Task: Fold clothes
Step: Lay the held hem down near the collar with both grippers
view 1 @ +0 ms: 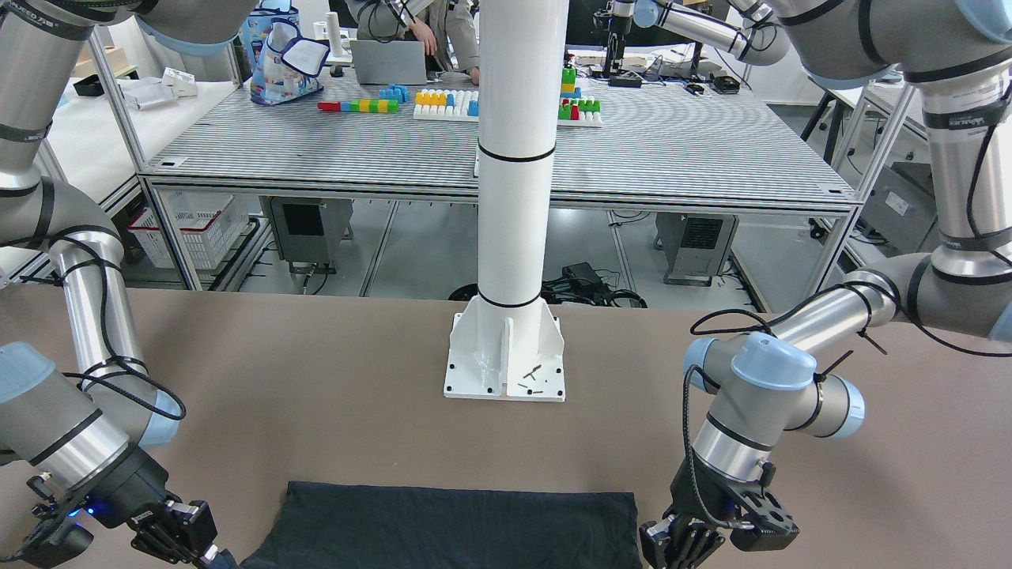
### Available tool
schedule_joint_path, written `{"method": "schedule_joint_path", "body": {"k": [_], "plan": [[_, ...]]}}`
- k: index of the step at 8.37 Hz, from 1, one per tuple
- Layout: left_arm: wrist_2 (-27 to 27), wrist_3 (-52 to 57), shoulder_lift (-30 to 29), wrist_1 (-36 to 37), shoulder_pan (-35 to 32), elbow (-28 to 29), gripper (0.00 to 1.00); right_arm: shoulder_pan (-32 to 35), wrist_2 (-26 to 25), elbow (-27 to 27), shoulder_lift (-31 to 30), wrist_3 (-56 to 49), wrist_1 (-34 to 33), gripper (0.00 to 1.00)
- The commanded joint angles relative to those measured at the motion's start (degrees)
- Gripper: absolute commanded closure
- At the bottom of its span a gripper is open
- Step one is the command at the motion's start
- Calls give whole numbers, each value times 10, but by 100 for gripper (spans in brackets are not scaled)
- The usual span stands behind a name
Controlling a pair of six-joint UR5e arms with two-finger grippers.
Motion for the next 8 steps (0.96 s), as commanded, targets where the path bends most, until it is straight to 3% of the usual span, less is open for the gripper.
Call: {"method": "schedule_joint_path", "body": {"k": [1,8], "plan": [[2,0,1,1,-1,0,100,-1,-28,-2,9,-5,-29,100],[12,11,-2,1,-22,19,100,-1,-57,-26,14,-7,-31,100]]}}
